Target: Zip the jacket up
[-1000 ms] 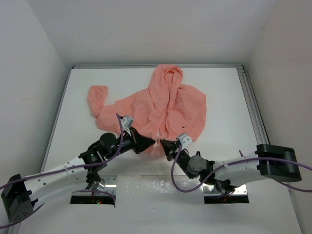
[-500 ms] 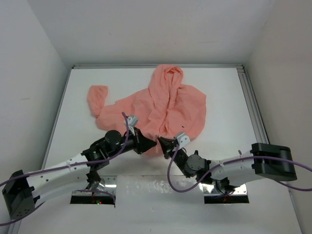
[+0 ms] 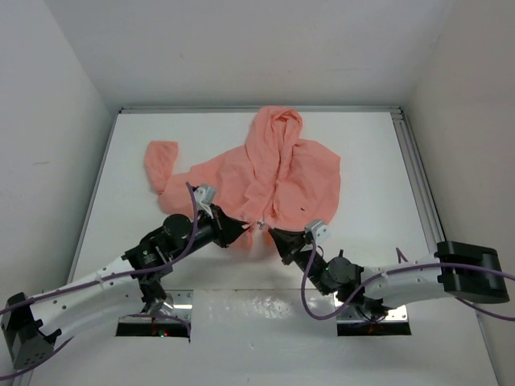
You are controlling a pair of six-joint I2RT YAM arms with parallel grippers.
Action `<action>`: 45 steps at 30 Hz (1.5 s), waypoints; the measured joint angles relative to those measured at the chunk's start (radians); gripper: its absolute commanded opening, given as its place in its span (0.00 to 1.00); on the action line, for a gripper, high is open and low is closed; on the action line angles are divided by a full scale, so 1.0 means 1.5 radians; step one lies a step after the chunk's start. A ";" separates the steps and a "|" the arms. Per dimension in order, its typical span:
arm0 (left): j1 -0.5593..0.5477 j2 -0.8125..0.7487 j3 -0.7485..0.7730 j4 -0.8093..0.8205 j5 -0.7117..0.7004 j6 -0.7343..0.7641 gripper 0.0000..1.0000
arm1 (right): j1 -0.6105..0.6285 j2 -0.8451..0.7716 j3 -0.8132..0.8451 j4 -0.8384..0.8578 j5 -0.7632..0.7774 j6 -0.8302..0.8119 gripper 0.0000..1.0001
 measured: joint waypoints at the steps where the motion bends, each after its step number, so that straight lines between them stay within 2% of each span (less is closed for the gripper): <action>1: 0.000 0.005 0.000 0.000 -0.001 0.000 0.00 | 0.000 -0.010 -0.006 0.000 -0.006 0.004 0.00; 7: 0.000 0.025 0.000 0.022 0.000 0.004 0.00 | 0.000 -0.047 -0.016 -0.017 -0.038 0.016 0.00; 14: 0.000 0.071 0.001 0.094 0.038 0.010 0.00 | 0.000 -0.002 -0.011 -0.044 -0.055 0.021 0.00; 21: 0.000 0.052 0.006 0.126 0.098 -0.005 0.00 | 0.000 0.018 0.008 -0.055 -0.021 0.020 0.00; 26: -0.001 0.069 -0.038 0.189 0.159 -0.056 0.00 | 0.000 0.061 0.034 -0.004 -0.001 -0.006 0.00; 29: -0.001 0.089 -0.061 0.189 0.173 -0.070 0.00 | 0.000 0.072 0.042 0.032 -0.001 -0.023 0.00; 35: -0.001 0.029 -0.035 0.146 0.147 -0.034 0.00 | 0.000 0.055 0.009 0.067 0.033 -0.026 0.00; 41: -0.001 -0.035 0.001 0.112 0.055 -0.004 0.00 | 0.000 0.001 -0.014 0.067 0.038 -0.008 0.00; 45: -0.001 -0.035 0.008 0.081 0.010 0.004 0.00 | 0.000 -0.029 -0.026 0.066 0.028 0.000 0.00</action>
